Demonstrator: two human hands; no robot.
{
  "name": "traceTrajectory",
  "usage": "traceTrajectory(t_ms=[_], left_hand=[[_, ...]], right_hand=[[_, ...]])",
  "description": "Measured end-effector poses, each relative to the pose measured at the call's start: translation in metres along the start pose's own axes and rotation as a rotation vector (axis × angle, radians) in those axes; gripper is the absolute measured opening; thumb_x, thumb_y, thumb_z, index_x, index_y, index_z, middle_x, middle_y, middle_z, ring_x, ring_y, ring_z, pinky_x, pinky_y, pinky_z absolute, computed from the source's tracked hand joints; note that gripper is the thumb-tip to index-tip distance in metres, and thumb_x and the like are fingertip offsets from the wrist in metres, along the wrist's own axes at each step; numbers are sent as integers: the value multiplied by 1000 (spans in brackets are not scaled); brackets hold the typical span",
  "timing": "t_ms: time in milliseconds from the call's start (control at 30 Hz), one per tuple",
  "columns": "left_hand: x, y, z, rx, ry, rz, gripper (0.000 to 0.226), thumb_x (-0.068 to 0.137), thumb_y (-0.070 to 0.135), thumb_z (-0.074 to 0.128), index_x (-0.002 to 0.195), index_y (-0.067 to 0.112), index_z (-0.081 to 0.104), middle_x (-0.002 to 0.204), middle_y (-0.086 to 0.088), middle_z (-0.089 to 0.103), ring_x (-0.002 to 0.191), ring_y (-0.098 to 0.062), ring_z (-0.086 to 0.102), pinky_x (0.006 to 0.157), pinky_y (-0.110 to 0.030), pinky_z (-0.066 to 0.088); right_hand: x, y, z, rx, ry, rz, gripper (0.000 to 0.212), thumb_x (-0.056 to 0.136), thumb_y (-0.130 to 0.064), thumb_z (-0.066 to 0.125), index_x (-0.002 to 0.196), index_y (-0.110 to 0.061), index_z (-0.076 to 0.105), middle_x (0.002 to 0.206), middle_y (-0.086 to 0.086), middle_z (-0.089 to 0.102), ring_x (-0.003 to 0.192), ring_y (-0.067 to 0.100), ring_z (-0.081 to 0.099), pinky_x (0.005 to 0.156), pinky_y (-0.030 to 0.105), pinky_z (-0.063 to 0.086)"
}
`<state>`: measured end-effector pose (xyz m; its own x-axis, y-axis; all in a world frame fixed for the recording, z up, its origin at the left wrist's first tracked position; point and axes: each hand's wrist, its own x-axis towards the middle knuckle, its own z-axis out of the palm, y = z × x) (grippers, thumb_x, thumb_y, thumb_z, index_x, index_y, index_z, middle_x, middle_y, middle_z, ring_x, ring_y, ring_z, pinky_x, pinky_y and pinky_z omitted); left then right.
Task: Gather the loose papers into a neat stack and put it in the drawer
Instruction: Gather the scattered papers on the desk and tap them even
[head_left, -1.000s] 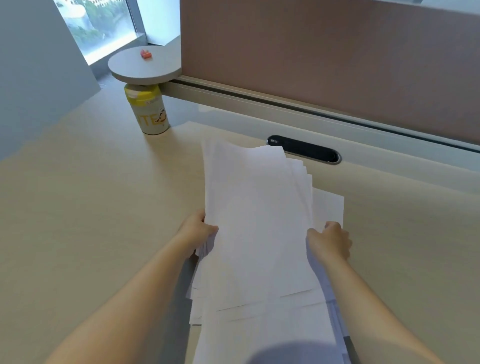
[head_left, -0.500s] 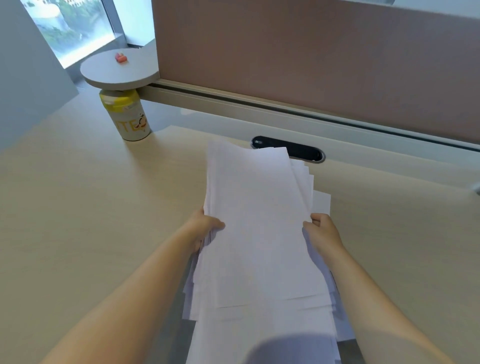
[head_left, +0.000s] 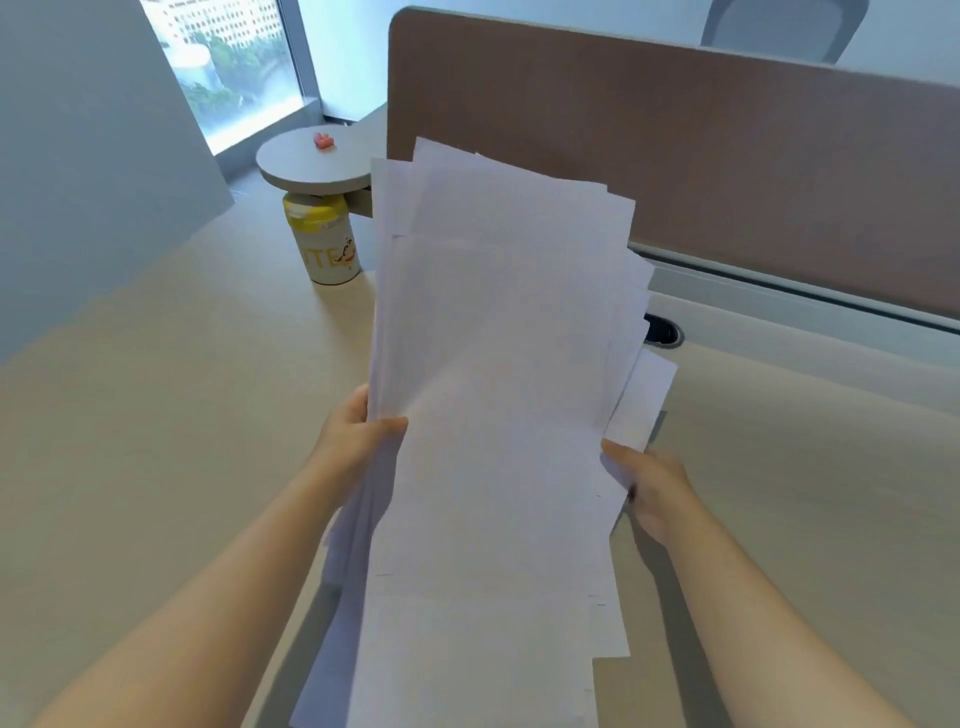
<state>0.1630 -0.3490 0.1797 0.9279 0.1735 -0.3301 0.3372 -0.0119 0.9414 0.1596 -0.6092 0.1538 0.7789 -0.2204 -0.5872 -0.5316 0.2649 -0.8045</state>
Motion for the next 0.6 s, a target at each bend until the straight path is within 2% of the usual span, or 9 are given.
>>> traceTrajectory(t_ms=[133,200,267,333,400,433,500,567,600], left_hand=[[-11,11,-17,-8,32,-21,30,85,-10,47,103,12,53,77,-3,58,67,-17,54,59,-25,45],[-18,19,-19,6,58,-11,25,85,-9,47,98,11,54,74,-3,58,64,-16,55,53,-22,46],[-24,31,-21,-9,100,13,21,85,-8,47,94,9,56,72,-2,57,59,-15,58,51,-22,48],[-29,49,-24,-44,128,58,21,85,-8,48,95,9,55,72,-2,56,58,-15,57,50,-19,49],[-34,70,-26,-83,142,116,26,85,-8,50,105,6,55,77,-3,58,65,-15,54,57,-22,47],[-36,82,-28,-103,149,149,29,84,-9,51,110,3,55,82,-4,60,67,-16,55,59,-23,49],[-39,104,-33,-141,168,217,32,82,-13,51,111,0,56,83,-5,64,67,-16,57,55,-19,54],[-45,123,-36,-147,189,290,36,80,-18,50,112,-2,57,66,5,68,63,-12,61,53,-15,53],[-49,131,-37,-142,196,322,37,79,-19,50,112,-5,57,66,6,69,63,-11,61,57,-17,53]], right_hand=[[-19,-15,16,-121,-181,85,41,83,-4,61,122,5,55,101,13,67,84,26,63,73,36,53],[-29,-27,32,-164,-195,12,42,81,3,62,122,6,55,116,18,64,100,32,62,92,43,49],[-40,-40,45,-179,-160,-115,45,80,10,60,124,8,52,129,20,57,115,34,56,105,42,41],[-54,-58,55,-157,-130,-199,44,82,11,57,125,8,51,121,11,58,108,26,57,96,27,44],[-72,-79,63,-146,-106,-304,41,82,9,57,123,8,52,105,7,55,90,18,54,69,13,44],[-79,-89,66,-151,-95,-363,40,82,7,59,121,10,53,103,8,56,86,19,54,59,14,44],[-87,-107,72,-156,-71,-451,39,80,2,63,117,13,55,112,20,62,92,27,59,65,23,43],[-97,-122,77,-140,-72,-503,38,80,-2,66,113,14,57,119,29,61,101,37,61,80,36,48],[-102,-128,79,-133,-84,-525,38,79,-3,66,112,14,58,119,28,61,104,39,60,85,40,48]])
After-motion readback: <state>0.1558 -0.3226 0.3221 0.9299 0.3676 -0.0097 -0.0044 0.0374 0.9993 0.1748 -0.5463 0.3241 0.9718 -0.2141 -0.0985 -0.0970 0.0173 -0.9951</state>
